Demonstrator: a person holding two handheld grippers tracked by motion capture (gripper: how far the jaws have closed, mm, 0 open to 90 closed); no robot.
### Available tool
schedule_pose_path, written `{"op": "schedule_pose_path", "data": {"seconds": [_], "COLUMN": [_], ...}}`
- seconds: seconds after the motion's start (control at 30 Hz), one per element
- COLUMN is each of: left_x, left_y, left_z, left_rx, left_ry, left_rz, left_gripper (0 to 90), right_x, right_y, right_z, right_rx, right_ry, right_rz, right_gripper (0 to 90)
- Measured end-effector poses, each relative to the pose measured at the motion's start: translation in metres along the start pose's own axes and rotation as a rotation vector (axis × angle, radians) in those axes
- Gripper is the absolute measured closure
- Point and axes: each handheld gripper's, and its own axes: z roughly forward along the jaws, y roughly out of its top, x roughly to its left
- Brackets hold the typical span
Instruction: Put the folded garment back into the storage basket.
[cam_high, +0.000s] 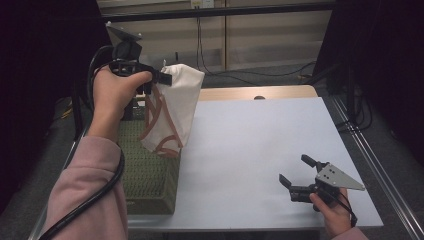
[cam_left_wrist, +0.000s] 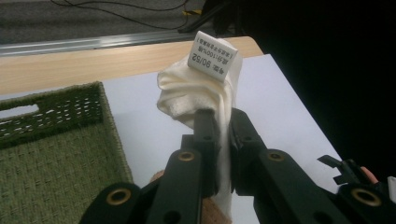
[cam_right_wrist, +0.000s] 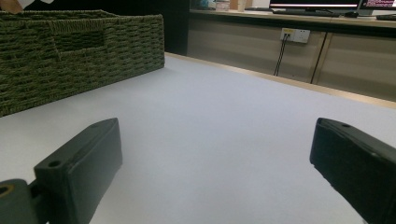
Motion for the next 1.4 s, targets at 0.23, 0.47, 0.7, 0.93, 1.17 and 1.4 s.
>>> {"op": "schedule_pose_path", "data": {"seconds": [0.23,0.47,0.7,0.93,1.17,1.4], "left_x": [0.008,0.013,0.021,0.029,0.034,0.043], "left_y": [-0.003,-0.008,-0.013,-0.019,-0.023,-0.031], "left_z": [-0.007,-0.012,-0.02,-0.026,-0.034,-0.038], "left_rx": [0.005,-0.003,-0.008,-0.009,-0.024,-0.028], "left_ry": [0.015,0.022,0.032,0.045,0.056,0.064], "left_rz": [0.004,-0.007,-0.009,-0.022,-0.023,-0.039], "left_gripper": [83.8,83.8,83.8,83.8,83.8,83.8], "right_x": [0.0,0.0,0.001,0.001,0.001,0.002], "right_y": [0.0,0.0,0.0,-0.001,-0.001,-0.001], "right_z": [0.0,-0.001,-0.001,0.001,0.002,0.002], "right_rx": [-0.001,0.018,0.022,0.006,0.014,0.012], "right_ry": [0.003,-0.003,-0.006,0.009,0.006,0.006], "right_rz": [0.0,-0.001,0.006,0.013,0.012,0.01], "right_gripper": [2.1,2.1,2.1,2.0,2.1,2.1]}}
